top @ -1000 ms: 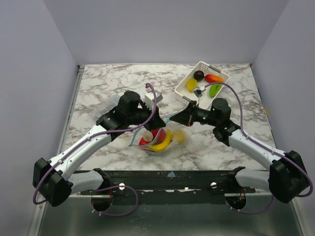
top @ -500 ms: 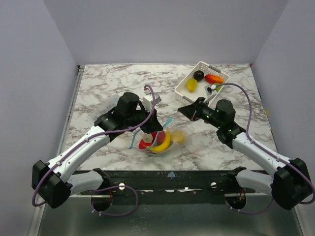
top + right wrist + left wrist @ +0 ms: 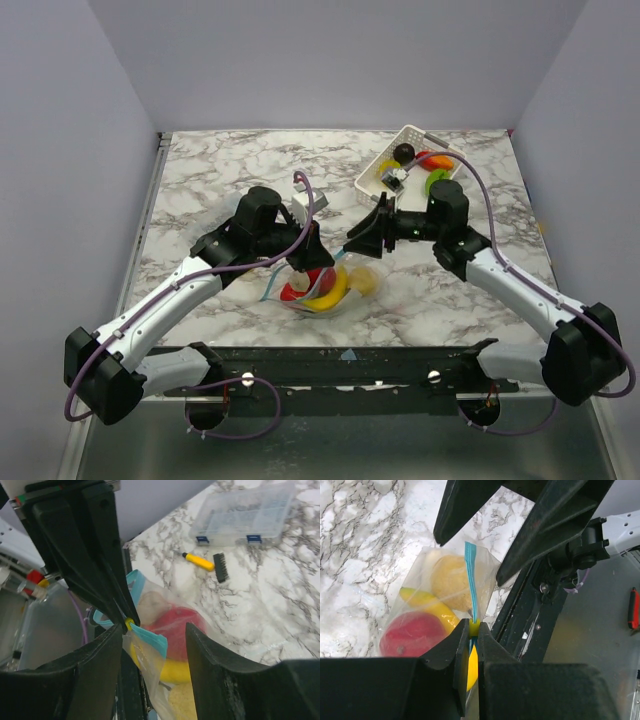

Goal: Place the food in the zip-top bag and seal the zipper
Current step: Zip the zipper food storage bag at the center of the board.

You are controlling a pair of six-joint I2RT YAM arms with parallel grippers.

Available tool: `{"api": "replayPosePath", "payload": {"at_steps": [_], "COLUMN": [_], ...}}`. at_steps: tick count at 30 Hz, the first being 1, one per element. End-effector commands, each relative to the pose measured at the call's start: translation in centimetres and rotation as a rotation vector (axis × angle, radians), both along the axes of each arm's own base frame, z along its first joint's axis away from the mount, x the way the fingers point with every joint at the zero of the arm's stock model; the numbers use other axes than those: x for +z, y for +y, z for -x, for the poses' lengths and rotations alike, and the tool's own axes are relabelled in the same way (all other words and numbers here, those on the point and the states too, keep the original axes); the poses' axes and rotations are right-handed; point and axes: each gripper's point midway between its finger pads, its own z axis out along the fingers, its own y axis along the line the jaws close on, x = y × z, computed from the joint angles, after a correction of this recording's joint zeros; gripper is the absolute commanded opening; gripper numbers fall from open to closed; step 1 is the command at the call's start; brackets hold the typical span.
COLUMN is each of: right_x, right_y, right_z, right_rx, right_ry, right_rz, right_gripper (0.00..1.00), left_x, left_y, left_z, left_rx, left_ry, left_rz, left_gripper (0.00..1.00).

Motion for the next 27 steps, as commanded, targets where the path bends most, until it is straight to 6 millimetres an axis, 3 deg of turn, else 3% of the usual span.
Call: {"api": "replayPosePath", "payload": {"at_steps": [1,6,18,27], "right_x": [0.0,-0.8,-2.8,-2.4], "right_y": [0.5,0.5,0.9,1.6], "right_z": [3.0,4.1,3.9,4.1], "right_rx": [0.268,0.405,0.466,0.496], "right_ry": [-0.001,0.057,0.07,0.022], "right_rz": [0.027,0.055,0.228,0.252], "right_gripper": [0.58,0.56,0.43,0.34], "left_x": [1.9,2.0,1.7,1.4], "left_y": [-0.5,-0.3,-0.6,-0.5], "left_z": [0.4,0.9,1.1,1.1], "left_rx": [-0.062,-0.097,-0.148,-0.145], "left_ry": [-0.043,-0.057,-0.038,-0.035], "left_rz": [0.052,0.041,0.011,0.009], "left_gripper": [0.0,0.0,0.0,0.0]}}
